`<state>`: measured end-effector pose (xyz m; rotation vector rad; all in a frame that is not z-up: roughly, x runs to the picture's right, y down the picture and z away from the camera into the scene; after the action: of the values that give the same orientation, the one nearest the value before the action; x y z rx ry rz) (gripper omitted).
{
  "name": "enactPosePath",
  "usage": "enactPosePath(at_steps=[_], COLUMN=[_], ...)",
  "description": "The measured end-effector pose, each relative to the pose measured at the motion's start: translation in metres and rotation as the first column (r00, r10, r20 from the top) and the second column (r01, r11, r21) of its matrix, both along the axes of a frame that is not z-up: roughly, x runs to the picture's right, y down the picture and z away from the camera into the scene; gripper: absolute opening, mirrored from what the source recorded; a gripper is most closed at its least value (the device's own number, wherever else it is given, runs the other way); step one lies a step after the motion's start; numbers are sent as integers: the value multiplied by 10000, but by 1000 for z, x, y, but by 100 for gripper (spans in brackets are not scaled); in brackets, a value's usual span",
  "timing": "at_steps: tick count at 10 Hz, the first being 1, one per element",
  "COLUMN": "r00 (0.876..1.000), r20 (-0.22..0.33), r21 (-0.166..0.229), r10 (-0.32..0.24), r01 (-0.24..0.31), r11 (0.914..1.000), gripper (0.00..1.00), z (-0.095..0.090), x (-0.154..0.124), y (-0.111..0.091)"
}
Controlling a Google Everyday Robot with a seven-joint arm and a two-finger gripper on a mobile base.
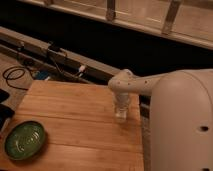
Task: Place the bottle in the ceramic bowl
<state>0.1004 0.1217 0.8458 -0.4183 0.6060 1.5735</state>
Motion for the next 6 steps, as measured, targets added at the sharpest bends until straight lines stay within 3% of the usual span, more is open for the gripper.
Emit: enactPosePath(at_steps=[3, 6], r00=[9991, 9814], r20=[345, 1542], r21=[1122, 2078], r10=[-251, -1142], r01=[211, 808], r11=[9935, 9748], gripper=[0, 0], z=[-38, -61], x=[-8, -65], y=[-45, -81])
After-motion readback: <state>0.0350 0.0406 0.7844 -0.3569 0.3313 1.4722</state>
